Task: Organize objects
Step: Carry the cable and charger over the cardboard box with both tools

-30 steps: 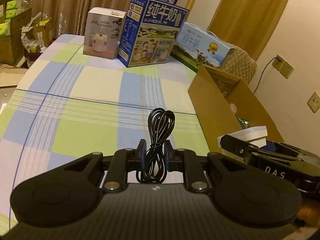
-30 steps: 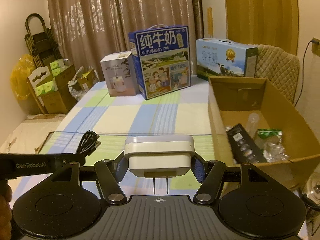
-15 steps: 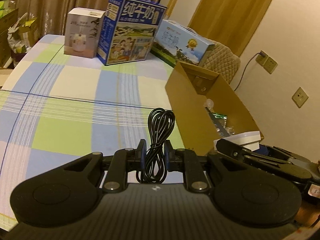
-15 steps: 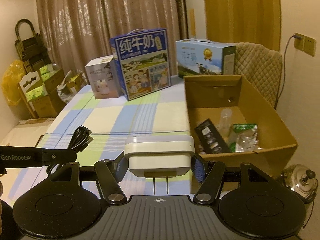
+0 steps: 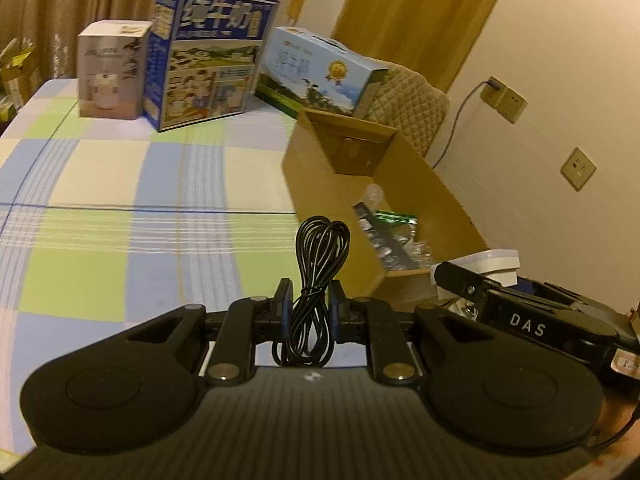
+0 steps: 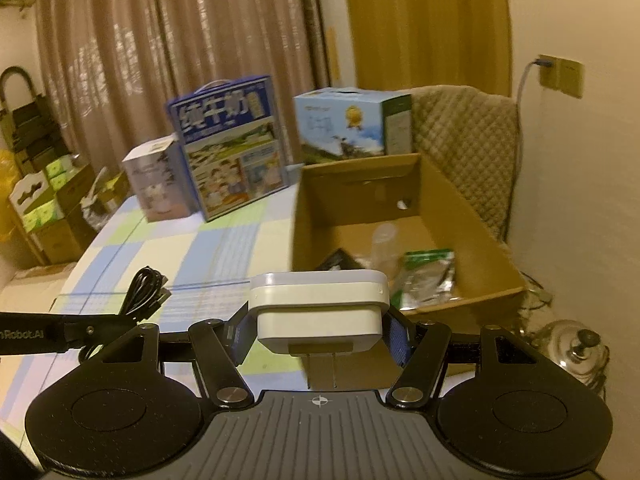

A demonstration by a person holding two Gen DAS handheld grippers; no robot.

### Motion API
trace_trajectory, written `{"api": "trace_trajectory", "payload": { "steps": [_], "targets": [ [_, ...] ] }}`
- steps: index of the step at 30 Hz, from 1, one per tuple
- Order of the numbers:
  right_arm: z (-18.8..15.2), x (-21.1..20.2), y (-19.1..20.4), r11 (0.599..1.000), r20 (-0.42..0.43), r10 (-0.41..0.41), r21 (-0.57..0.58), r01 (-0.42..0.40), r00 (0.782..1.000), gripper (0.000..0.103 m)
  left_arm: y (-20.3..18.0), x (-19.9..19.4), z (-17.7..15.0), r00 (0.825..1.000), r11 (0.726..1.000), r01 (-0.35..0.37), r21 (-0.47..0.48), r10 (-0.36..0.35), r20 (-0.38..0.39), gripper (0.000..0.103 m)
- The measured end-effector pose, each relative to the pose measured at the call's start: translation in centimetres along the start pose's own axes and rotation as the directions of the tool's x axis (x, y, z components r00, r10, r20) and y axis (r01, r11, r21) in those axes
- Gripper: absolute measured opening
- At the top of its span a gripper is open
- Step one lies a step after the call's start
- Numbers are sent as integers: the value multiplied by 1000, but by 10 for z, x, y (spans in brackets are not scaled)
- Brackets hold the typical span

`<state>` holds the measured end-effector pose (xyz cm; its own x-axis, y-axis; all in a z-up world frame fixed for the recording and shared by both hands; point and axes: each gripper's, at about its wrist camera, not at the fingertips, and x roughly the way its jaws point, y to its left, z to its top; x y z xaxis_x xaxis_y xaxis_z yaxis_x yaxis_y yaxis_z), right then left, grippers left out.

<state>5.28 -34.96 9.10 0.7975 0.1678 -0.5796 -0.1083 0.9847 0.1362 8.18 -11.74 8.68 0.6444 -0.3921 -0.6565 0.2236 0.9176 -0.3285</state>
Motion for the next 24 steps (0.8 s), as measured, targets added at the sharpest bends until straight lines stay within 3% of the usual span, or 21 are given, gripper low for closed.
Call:
{"api": "trace_trajectory", "payload": {
  "steps": [12,24],
  "targets": [
    [18,-8,-48,999,12,-50,-6,50,999,61,-62,31,20,998,996,70,62,-69,-8,14],
    [30,3,-68,998,8,-59,-5,59,998,61,-86,50,37,996,992,92,91,-92,-4,14]
  ]
}}
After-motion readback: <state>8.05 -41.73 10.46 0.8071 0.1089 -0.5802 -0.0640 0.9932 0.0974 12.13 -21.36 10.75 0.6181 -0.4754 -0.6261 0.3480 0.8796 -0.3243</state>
